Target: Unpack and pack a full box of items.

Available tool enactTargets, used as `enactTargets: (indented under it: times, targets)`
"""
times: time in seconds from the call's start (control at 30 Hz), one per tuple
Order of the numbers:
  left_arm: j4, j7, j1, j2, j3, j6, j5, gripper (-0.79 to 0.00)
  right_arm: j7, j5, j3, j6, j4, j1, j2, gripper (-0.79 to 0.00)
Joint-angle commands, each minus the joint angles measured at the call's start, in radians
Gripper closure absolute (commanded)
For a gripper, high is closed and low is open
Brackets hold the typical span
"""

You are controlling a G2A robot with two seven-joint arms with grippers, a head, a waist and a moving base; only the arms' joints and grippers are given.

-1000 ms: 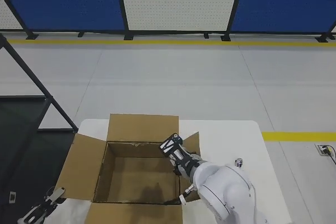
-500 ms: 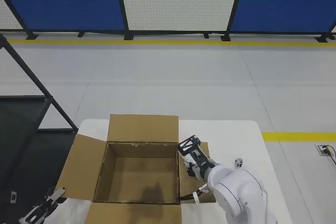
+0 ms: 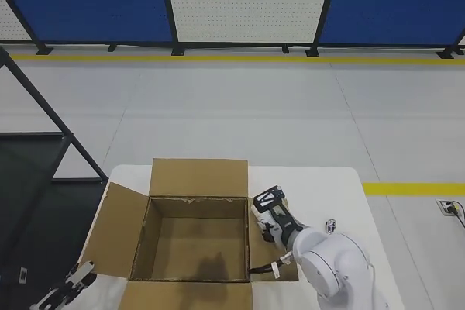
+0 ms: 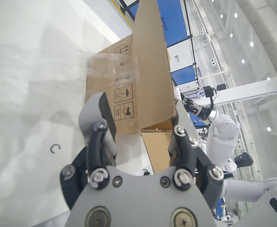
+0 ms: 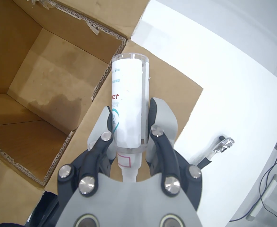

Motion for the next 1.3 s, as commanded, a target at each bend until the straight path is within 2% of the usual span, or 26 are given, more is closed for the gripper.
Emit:
enactTargets:
  times: [0.0,0.13,0.23,0.47,0.57,1.03,1.1,1.27]
  targets:
    - [-0.002,0.003,0.001,0.000,-0.004,0.001,-0.004,-0.785,-0.004,-0.003,-0.021,-0.011,-0.029,0.006,0.000,0.000]
    - [-0.005,0.009,0.004,0.000,-0.013,0.003,-0.026,-0.785,0.008,-0.011,-0.101,-0.044,-0.048,0.062,-0.005,0.000]
    - [-0.004,0.016,0.007,-0.001,-0.024,0.005,-0.054,-0.785,0.026,-0.005,-0.192,-0.065,-0.003,0.144,-0.018,0.000]
    - [0.017,0.016,0.017,-0.002,-0.064,0.018,-0.138,-0.785,0.013,0.056,-0.400,-0.051,0.297,0.396,-0.076,0.000]
    - [0.020,0.018,0.026,-0.004,-0.078,0.031,-0.187,-0.785,-0.005,0.063,-0.473,0.016,0.472,0.489,-0.111,0.000]
    - [0.020,0.018,0.026,-0.004,-0.078,0.031,-0.187,-0.785,-0.013,0.080,-0.480,0.014,0.493,0.492,-0.115,0.000]
    - [0.020,0.018,0.026,-0.004,-0.078,0.031,-0.187,-0.785,-0.032,0.085,-0.496,-0.012,0.541,0.479,-0.118,0.000]
    - [0.020,0.018,0.026,-0.004,-0.078,0.031,-0.187,-0.785,-0.081,0.142,-0.529,-0.046,0.724,0.522,-0.144,0.000]
